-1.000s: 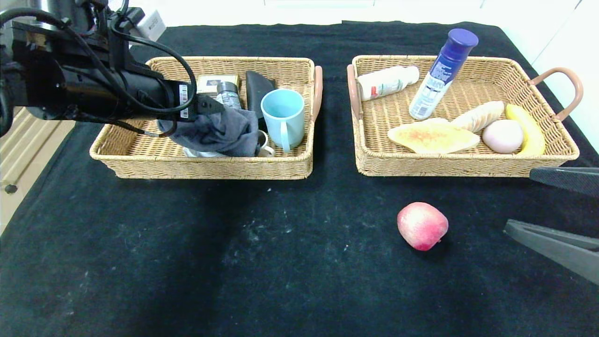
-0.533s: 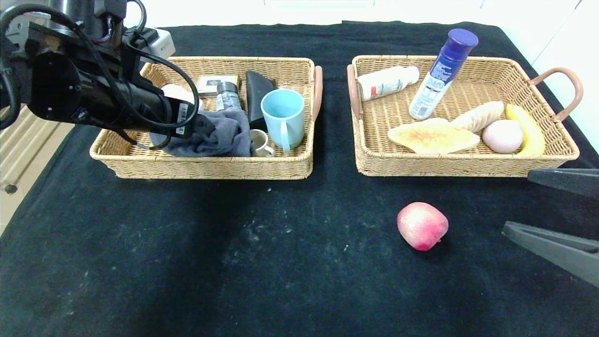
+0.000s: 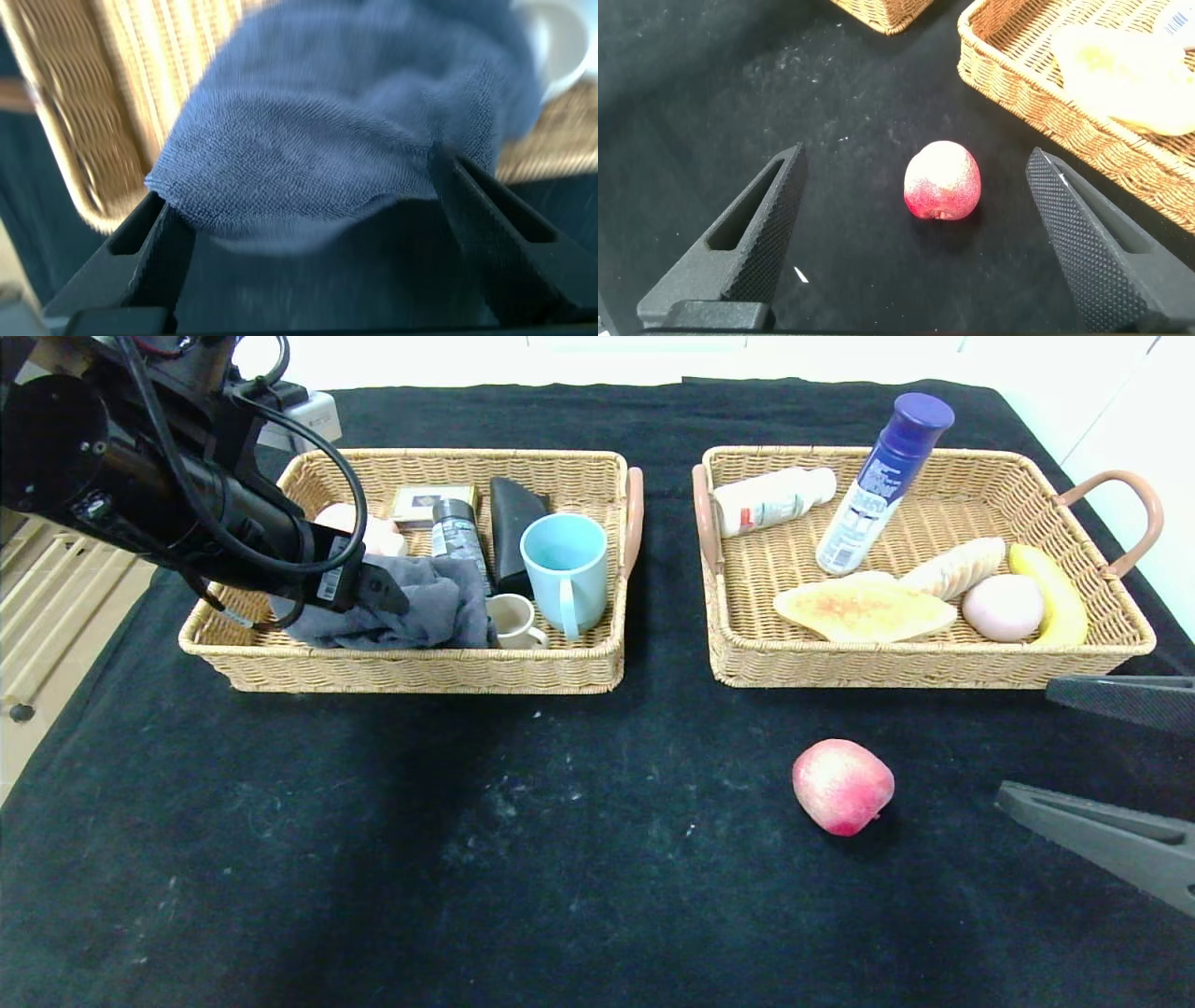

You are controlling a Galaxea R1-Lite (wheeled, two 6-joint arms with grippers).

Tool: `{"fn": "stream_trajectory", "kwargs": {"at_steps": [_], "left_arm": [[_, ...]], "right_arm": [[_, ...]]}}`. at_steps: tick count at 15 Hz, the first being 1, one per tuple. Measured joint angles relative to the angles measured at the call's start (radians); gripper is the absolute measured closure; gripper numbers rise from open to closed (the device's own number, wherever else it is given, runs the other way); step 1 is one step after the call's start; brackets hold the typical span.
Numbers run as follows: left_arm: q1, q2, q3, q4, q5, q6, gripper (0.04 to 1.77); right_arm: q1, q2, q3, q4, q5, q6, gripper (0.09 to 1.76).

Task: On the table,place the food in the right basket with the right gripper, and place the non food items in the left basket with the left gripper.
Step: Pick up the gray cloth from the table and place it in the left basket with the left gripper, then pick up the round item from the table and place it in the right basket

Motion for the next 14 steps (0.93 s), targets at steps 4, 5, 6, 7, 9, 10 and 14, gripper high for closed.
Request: {"fn": "stream_trajectory", "kwargs": {"at_steps": [4,5,6,7,9,10,14], "left_arm": [[0.008,-0.005,-0.005,0.118,-0.005,0.0,0.1],[0.011,-0.012,-0.004,0.14,-0.007,-0.003,0.1],[0.015,-0.02,0.001,0.163,-0.009,-0.008,0.1],[0.018,-0.033,0.018,0.177,-0.011,-0.013,0.1],[0.02,-0.068,0.068,0.179,-0.032,-0.026,0.1],[0.02,-0.093,0.1,0.178,-0.043,-0.032,0.1],[0.015,-0.209,0.209,0.173,-0.067,-0.041,0.09]], "right_arm": [[0.006,0.001,0.002,0.0,-0.001,0.0,0.14],[0.007,0.002,0.003,0.0,-0.001,-0.001,0.14],[0.007,0.003,0.003,0.0,-0.001,-0.001,0.14],[0.007,0.003,0.003,0.0,-0.001,-0.001,0.14],[0.008,0.004,0.003,0.0,-0.001,-0.001,0.14],[0.008,0.004,0.004,0.0,-0.001,-0.001,0.14],[0.032,0.008,0.008,0.0,-0.023,-0.001,0.14]]}}
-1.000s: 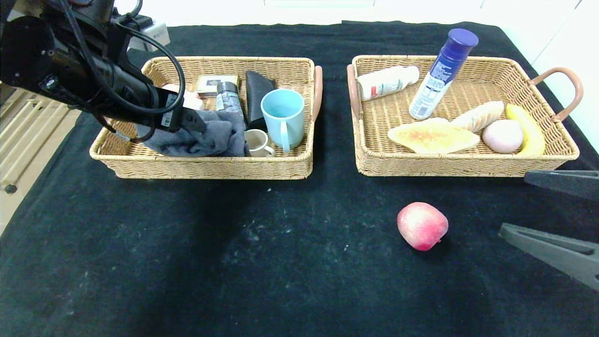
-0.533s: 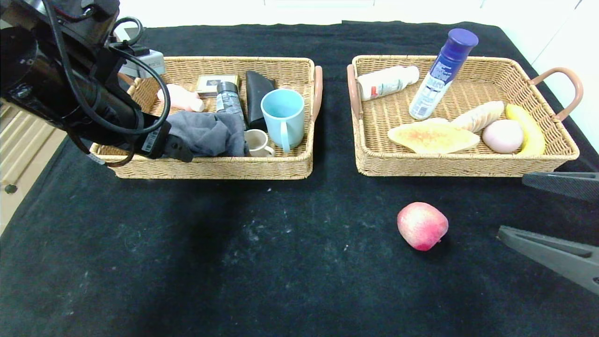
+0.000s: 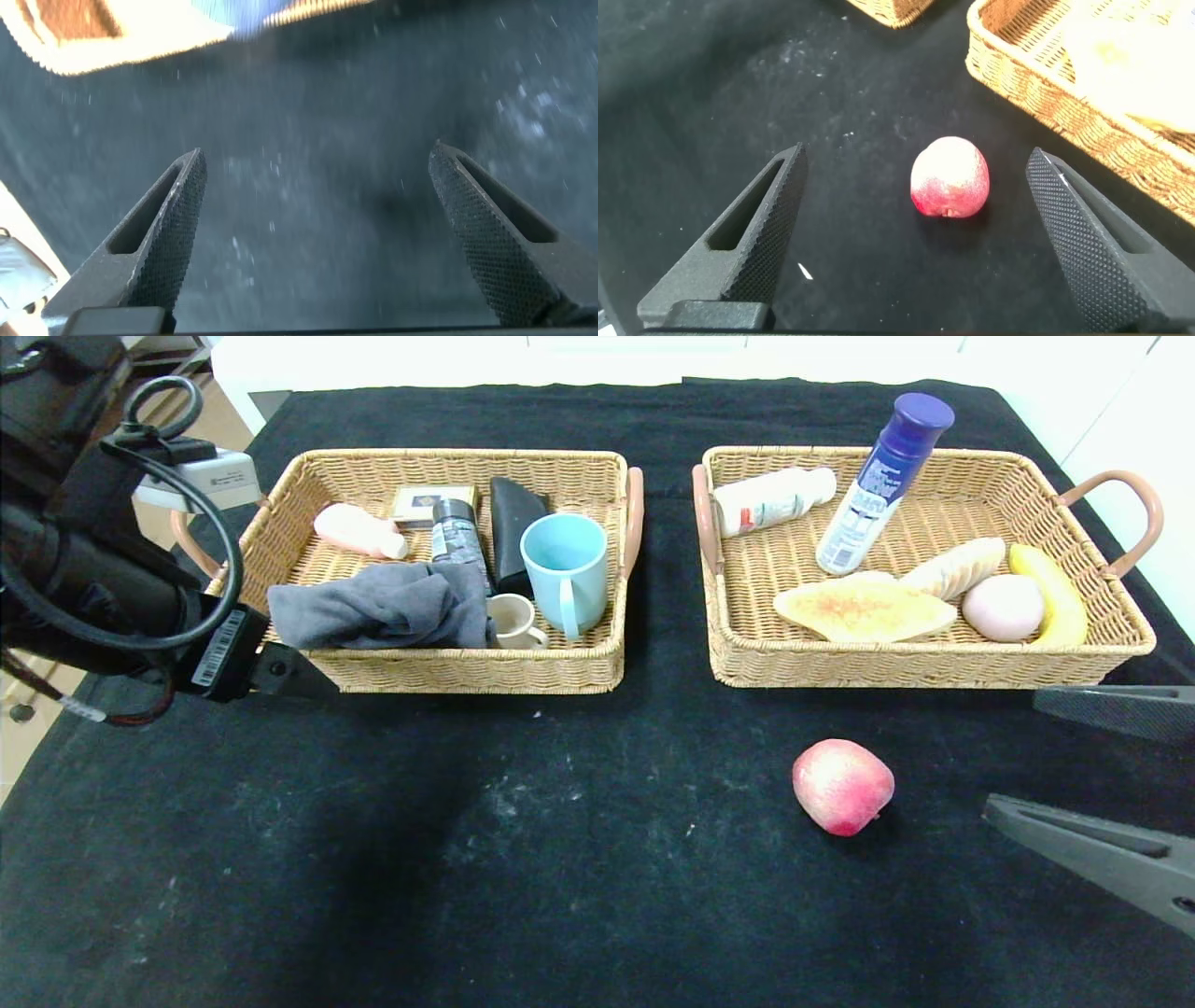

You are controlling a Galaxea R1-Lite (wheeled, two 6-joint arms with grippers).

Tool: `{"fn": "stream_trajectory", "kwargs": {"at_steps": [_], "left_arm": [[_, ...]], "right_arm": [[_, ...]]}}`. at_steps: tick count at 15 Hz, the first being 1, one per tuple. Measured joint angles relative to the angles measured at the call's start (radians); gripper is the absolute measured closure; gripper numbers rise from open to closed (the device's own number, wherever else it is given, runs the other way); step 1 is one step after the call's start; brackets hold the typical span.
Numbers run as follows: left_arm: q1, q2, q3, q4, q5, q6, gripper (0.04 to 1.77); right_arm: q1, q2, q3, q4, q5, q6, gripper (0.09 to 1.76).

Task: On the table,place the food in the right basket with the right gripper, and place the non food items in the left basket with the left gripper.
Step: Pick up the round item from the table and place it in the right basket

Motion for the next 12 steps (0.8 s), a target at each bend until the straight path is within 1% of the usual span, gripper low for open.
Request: {"fn": "stream_trajectory", "kwargs": {"at_steps": [4,6,8,9,10,12], "left_arm": [[-0.002,-0.14,0.124,-0.004,-0.034,-0.021,0.09],[-0.006,-0.219,0.217,-0.05,-0.055,-0.025,0.09],[-0.025,-0.298,0.347,-0.145,-0.078,-0.029,0.09],[-0.045,-0.335,0.417,-0.208,-0.089,-0.035,0.09],[-0.069,-0.365,0.483,-0.267,-0.097,-0.043,0.09],[-0.132,-0.417,0.621,-0.421,-0.122,-0.063,0.09]], "right_arm": [[0.03,0.004,0.007,0.0,-0.017,0.0,0.14],[0.037,0.005,0.009,0.0,-0.017,0.0,0.14],[0.039,0.005,0.009,0.0,-0.017,0.0,0.14],[0.039,0.005,0.009,0.0,-0.018,0.0,0.14],[0.039,0.005,0.009,0.0,-0.027,-0.001,0.14],[0.05,0.005,0.012,0.003,-0.039,-0.001,0.14]]}}
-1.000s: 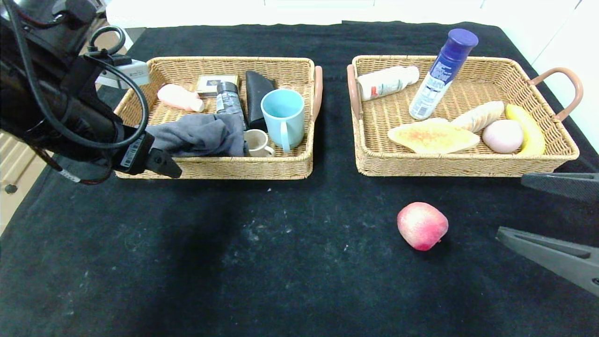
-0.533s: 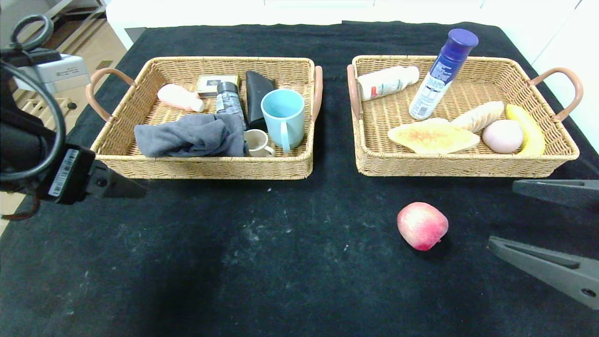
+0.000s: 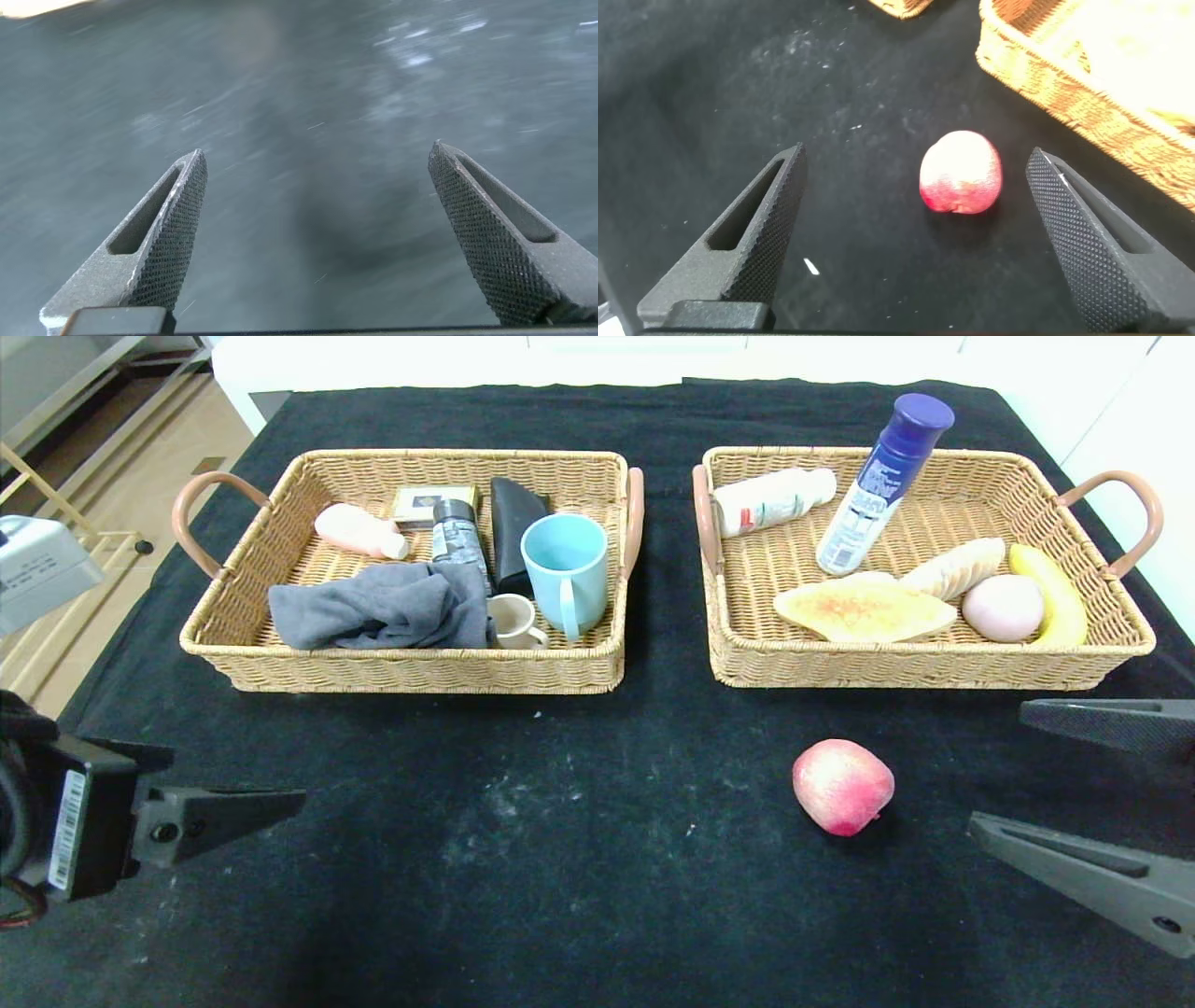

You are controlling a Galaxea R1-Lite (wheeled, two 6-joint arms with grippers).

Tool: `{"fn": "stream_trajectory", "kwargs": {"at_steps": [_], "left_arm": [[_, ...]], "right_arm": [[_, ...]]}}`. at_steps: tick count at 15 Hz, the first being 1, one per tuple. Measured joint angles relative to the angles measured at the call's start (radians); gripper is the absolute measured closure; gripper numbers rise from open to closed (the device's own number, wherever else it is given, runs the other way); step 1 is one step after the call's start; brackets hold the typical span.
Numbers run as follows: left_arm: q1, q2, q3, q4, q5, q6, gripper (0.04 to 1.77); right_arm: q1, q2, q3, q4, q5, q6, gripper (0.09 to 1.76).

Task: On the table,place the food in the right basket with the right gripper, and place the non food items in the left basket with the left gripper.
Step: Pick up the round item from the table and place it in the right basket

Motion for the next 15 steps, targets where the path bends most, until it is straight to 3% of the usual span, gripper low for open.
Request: {"fn": "stream_trajectory", "kwargs": {"at_steps": [3,4,10,12,15], "left_arm": [[-0.06,-0.035,0.15,-0.237,-0.067,-0.014,0.09],[-0.068,-0.041,0.174,-0.269,-0.086,-0.009,0.09],[-0.117,-0.05,0.183,-0.283,-0.127,0.076,0.09],[-0.132,-0.048,0.182,-0.287,-0.135,0.079,0.09],[-0.147,-0.048,0.179,-0.289,-0.166,0.078,0.09]], "right_arm": [[0.028,0.018,0.009,-0.001,-0.043,0.0,0.14],[0.039,0.024,0.011,-0.002,-0.058,0.0,0.14],[0.061,0.079,0.0,-0.001,-0.119,0.01,0.14],[0.073,0.112,-0.03,0.013,-0.208,0.02,0.14],[0.121,0.19,-0.163,0.122,-0.4,0.114,0.14]]}}
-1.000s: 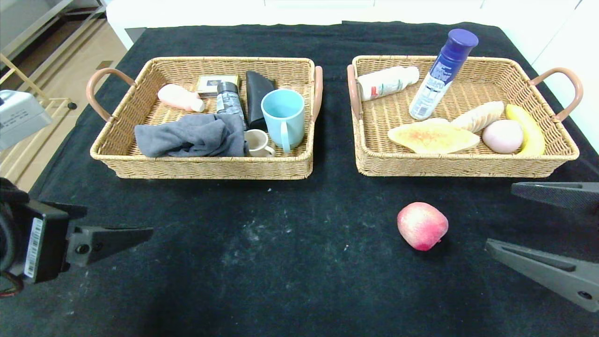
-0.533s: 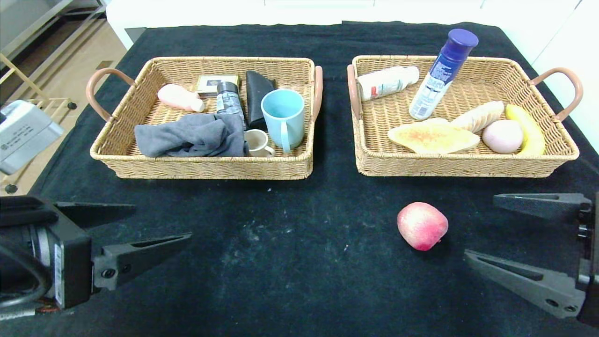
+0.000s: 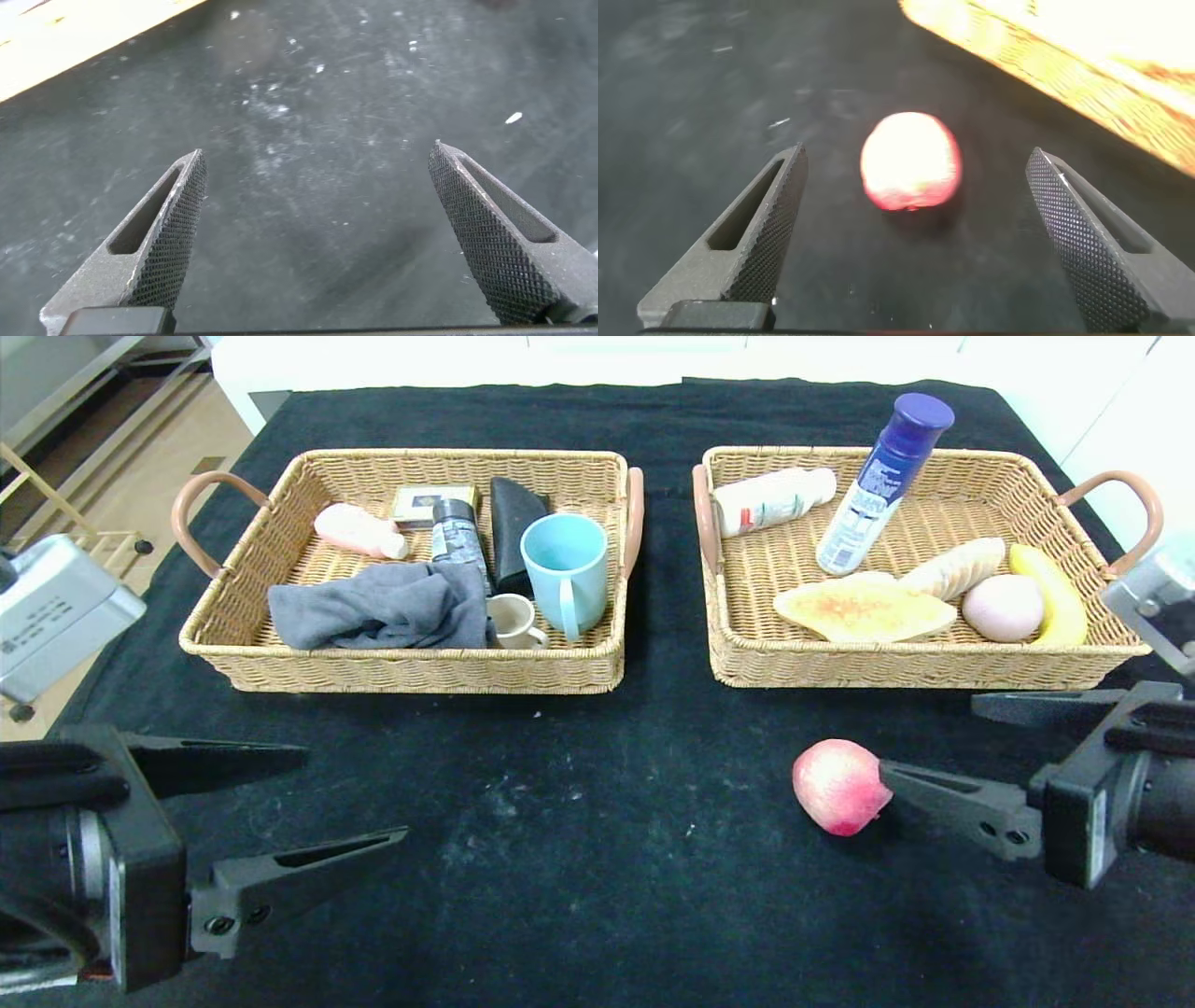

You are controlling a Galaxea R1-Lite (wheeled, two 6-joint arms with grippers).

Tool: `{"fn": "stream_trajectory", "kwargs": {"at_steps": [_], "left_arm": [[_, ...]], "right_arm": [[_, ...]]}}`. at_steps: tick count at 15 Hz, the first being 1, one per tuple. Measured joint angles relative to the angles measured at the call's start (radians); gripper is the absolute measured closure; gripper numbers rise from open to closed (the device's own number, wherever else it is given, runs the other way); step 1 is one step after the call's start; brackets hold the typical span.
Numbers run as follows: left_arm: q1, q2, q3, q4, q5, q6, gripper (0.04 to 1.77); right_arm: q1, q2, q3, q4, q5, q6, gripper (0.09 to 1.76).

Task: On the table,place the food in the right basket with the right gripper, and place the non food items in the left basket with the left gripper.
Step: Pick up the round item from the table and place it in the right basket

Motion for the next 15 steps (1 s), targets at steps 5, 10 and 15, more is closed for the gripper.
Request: {"fn": "stream_trajectory", "kwargs": {"at_steps": [5,10,15], "left_arm": [[-0.012,-0.012,-0.004,-0.002,-0.001,0.001,0.09],[-0.006,-0.02,-0.005,-0.001,-0.003,0.006,0.09],[-0.002,-0.029,-0.004,-0.001,-0.005,0.009,0.09]], "right_arm": [[0.089,0.176,-0.349,0.461,-0.235,0.323,0.14],[0.105,0.341,-0.484,0.596,-0.262,0.555,0.14],[0.069,0.421,-0.488,0.598,-0.262,0.587,0.14]]}}
